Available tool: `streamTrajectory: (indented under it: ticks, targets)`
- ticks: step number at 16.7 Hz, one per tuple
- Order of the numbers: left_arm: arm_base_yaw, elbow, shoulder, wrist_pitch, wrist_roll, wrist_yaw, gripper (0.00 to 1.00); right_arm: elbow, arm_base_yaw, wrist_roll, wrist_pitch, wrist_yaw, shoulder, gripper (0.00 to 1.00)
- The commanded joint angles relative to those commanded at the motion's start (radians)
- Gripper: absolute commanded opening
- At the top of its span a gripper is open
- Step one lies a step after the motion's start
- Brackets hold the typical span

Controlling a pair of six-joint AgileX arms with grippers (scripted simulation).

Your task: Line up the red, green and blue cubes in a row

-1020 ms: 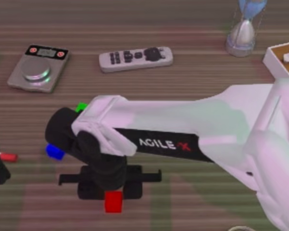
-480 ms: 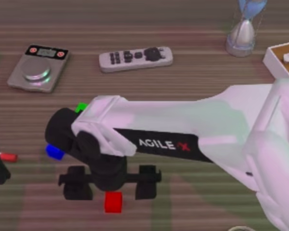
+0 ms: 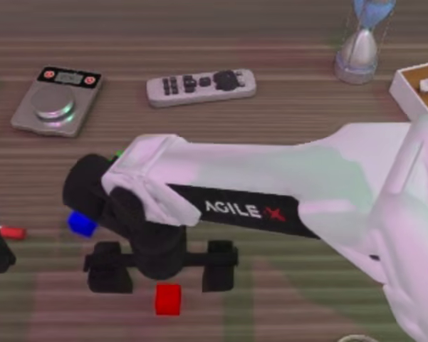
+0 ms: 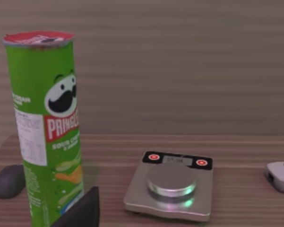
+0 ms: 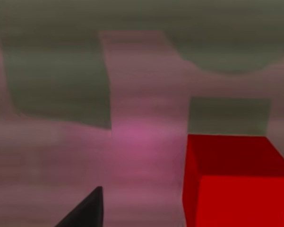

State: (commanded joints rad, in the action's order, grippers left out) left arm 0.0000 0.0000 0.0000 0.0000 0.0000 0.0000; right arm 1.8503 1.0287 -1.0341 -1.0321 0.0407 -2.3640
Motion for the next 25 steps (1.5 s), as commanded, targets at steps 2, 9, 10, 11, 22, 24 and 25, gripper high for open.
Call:
streamTrajectory:
  ticks: [2,9,10,11,22,24,25]
  targets:
    - [0.0,0.0,0.0,0.0,0.0,0.0,1.0,0.046,0.003,-0.002,-0.072,0.0,0.019,1.0]
    - [0.0,0.0,0.0,0.0,0.0,0.0,1.0,0.127,0.01,-0.002,-0.189,-0.001,0.06,1.0]
    - [0.0,0.0,0.0,0.0,0.0,0.0,1.0,0.125,0.004,-0.002,-0.186,-0.001,0.057,1.0]
    - [0.0,0.0,0.0,0.0,0.0,0.0,1.0,0.125,0.004,-0.002,-0.186,-0.001,0.057,1.0]
    - [-0.087,0.573,0.623,-0.339,0.01,0.002,1.0,-0.392,-0.273,0.312,0.116,0.123,0.73,1.0]
    - [-0.113,0.743,0.841,-0.443,0.013,0.003,1.0,-0.57,-0.366,0.409,0.215,0.141,0.958,1.0]
    - [-0.127,0.835,0.965,-0.502,0.014,0.004,1.0,-0.665,-0.415,0.458,0.267,0.146,1.076,1.0]
